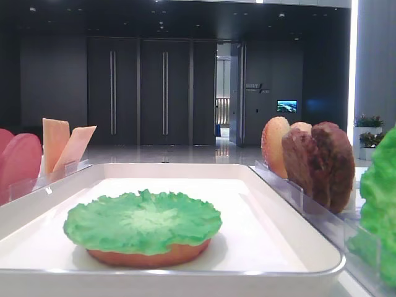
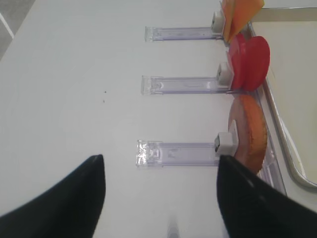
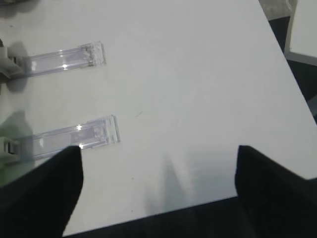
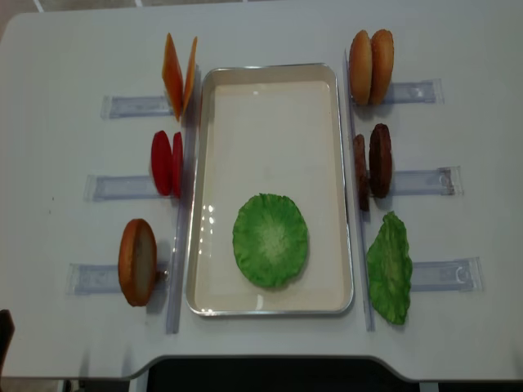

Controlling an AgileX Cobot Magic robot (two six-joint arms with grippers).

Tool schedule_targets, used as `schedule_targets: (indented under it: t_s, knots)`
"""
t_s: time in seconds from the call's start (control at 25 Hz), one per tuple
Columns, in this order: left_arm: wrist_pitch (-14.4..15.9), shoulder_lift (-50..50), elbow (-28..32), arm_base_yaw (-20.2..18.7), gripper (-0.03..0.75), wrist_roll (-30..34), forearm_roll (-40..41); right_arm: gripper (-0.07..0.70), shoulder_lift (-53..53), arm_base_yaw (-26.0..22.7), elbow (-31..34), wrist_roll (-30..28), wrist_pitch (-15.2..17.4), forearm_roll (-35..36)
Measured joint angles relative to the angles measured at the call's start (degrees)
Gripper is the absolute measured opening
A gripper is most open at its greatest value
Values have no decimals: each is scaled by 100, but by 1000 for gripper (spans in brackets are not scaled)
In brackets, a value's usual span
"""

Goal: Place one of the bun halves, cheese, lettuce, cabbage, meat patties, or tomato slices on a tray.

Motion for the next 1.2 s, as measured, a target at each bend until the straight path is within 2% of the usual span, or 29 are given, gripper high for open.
schedule_targets:
  t_s: [0.2, 0.36, 0.48, 1.2]
  knots:
    - [0, 0, 0, 0, 535, 0, 0, 589, -679, 0, 310, 11, 1, 255]
    - [0, 0, 0, 0, 535, 0, 0, 587, -1031, 0, 468, -80, -281, 255]
    - [0, 0, 0, 0, 535, 0, 0, 587, -1116, 0, 516, -113, -340, 255]
    - [0, 0, 0, 0, 535, 0, 0, 587, -1644, 0, 521, -178, -400, 255]
